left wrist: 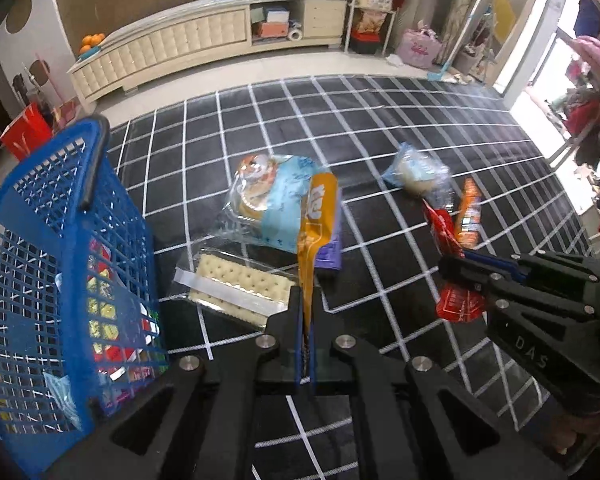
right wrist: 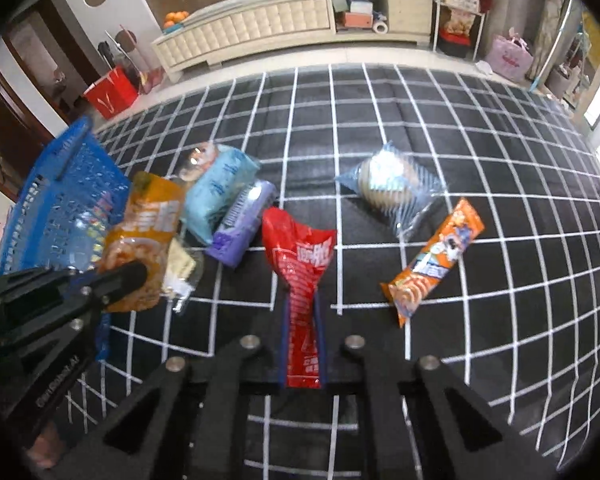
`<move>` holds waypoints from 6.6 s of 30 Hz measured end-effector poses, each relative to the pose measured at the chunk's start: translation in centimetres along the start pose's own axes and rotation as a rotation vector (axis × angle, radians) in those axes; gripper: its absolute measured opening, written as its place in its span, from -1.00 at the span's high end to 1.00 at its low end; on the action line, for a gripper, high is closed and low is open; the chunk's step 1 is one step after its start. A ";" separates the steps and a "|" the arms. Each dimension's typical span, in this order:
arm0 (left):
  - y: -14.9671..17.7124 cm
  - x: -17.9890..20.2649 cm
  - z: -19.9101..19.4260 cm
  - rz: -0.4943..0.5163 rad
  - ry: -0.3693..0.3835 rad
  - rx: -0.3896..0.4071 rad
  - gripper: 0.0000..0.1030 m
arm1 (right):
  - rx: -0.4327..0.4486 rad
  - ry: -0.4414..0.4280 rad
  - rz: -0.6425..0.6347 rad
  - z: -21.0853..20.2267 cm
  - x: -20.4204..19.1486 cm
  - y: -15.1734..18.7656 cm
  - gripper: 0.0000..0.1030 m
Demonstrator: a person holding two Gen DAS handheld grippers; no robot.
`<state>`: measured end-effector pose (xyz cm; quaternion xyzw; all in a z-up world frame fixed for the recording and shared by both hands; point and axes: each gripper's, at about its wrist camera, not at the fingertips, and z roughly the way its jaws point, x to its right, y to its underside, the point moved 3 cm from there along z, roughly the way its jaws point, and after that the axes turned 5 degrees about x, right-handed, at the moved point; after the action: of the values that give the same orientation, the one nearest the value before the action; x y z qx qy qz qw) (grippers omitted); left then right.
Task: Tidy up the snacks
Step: 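Carry both packets over the blue basket and open both tools to drop them, then withdraw both tools and reach the left tool to the light-blue pastry bag, then grasp the light-blue pastry bag with the left tool while the right tool grasps the orange stick snack, then carry both snacks over the blue basket and open both tools to release them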
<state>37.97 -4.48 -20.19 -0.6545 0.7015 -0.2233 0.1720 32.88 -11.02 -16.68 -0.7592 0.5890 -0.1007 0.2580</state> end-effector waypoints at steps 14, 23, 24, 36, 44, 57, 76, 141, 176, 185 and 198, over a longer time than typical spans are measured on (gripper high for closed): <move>-0.4 0.3 -9.4 0.083 0.041 0.132 0.97 | 0.111 -0.004 -0.016 -8.6 -4.2 -0.5 0.72; 0.0 -3.6 -14.0 0.045 0.036 0.191 0.97 | 0.153 -0.039 -0.055 -10.5 -9.3 -0.9 0.72; 0.1 -4.2 -14.3 0.035 0.035 0.191 0.97 | 0.155 -0.047 -0.062 -10.5 -10.1 -1.0 0.72; 2.0 -12.3 -16.1 -0.039 0.029 0.152 0.97 | 0.143 -0.107 -0.114 -8.4 -16.9 -1.7 0.72; 2.5 -17.3 -14.1 -0.096 0.042 0.094 0.97 | 0.093 -0.160 -0.164 -5.3 -21.3 -2.8 0.72; 2.2 -21.2 -9.1 -0.109 0.070 -0.003 0.96 | 0.002 -0.150 -0.198 0.4 -23.6 -3.5 0.72; 3.1 -23.0 -10.3 -0.150 0.082 0.020 0.34 | -0.035 -0.114 -0.237 1.7 -24.4 -3.6 0.70; -7.3 -0.5 2.1 -0.049 0.050 -0.294 -0.19 | -0.053 0.003 0.182 -1.9 6.8 -3.2 -0.81; -7.0 -1.2 13.1 0.161 -0.277 -0.375 0.30 | -0.092 -0.042 0.259 3.5 10.6 -4.0 -0.81; -6.1 -1.7 10.2 0.112 -0.228 -0.326 0.30 | -0.152 0.032 0.242 6.8 9.8 -4.3 -0.72; -6.4 -1.1 7.1 0.135 -0.177 -0.261 0.31 | -0.175 0.058 0.168 7.2 8.1 -2.8 0.62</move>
<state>47.26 -4.34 -22.79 -0.6397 0.7491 -0.0598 0.1612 40.84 -16.25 -22.52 -0.7235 0.6643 -0.0489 0.1813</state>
